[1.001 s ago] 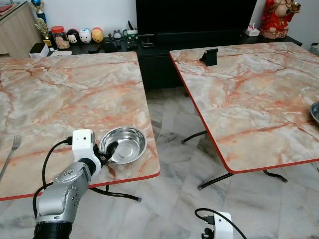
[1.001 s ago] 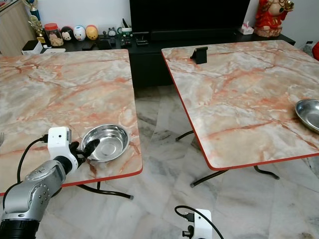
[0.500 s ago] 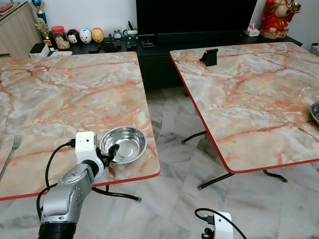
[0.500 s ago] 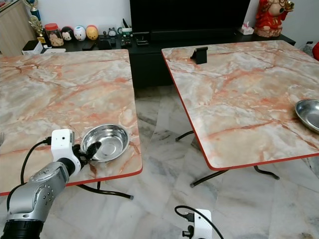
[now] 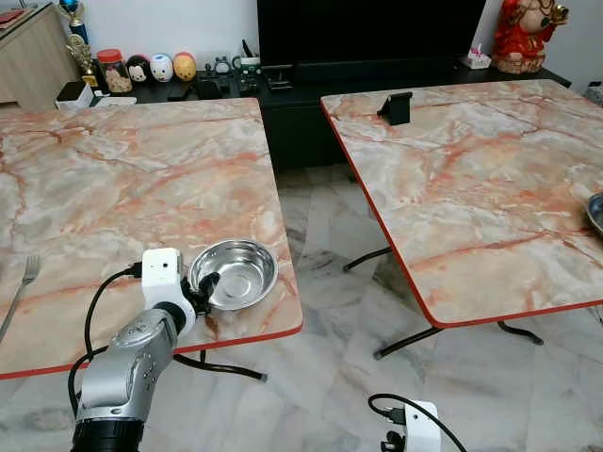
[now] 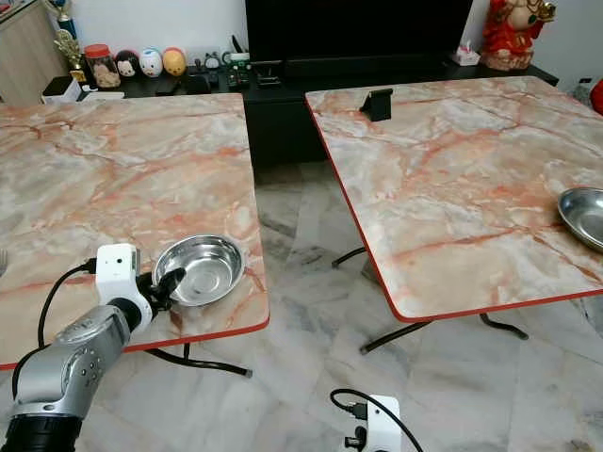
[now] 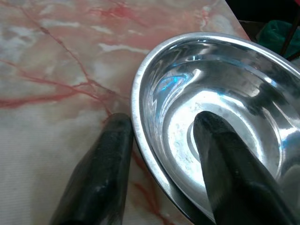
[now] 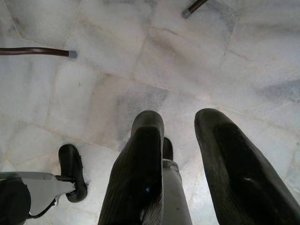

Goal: Setting the table

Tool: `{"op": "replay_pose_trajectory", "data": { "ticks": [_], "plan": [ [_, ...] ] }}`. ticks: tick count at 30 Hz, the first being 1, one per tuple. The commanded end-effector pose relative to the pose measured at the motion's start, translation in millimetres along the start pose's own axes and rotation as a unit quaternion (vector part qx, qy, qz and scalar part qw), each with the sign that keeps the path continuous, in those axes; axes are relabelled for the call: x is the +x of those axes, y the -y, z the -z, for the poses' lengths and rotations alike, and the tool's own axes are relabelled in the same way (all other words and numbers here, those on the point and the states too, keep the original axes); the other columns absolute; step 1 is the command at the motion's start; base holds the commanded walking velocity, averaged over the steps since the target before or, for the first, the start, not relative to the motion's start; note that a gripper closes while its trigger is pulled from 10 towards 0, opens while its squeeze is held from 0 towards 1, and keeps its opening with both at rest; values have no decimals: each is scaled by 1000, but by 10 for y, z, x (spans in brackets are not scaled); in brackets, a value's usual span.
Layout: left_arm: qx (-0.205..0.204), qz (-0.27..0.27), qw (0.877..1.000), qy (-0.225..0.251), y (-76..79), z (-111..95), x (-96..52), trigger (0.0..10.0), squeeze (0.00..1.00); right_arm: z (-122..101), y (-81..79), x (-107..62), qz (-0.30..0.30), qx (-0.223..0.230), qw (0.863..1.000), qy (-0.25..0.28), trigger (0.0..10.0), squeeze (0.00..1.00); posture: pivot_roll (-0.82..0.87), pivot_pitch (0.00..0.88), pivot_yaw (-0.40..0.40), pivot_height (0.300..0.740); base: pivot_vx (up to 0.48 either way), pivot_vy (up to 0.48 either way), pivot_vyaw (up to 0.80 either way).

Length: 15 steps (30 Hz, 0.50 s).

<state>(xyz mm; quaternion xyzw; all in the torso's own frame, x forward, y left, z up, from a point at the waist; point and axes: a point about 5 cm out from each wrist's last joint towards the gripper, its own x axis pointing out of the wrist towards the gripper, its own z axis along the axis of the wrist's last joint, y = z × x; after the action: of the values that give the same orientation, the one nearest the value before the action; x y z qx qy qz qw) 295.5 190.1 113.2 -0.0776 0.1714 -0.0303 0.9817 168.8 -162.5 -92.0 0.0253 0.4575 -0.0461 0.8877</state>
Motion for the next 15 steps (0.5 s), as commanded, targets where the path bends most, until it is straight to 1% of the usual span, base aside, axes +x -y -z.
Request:
{"op": "replay_pose_trajectory", "data": {
  "ticks": [1,15],
  "plan": [
    [7,-7,1000,-5,-28,-25,12,0,0,-3,4,2,1,-1,1000,-2,10000,0,69,0,-13,740,0,0,0],
    [22,-24,999,-18,-71,-11,6,0,0,-3,6,2,1,-3,1000,-3,10000,0,69,0,-14,740,0,0,0]
  ]
}}
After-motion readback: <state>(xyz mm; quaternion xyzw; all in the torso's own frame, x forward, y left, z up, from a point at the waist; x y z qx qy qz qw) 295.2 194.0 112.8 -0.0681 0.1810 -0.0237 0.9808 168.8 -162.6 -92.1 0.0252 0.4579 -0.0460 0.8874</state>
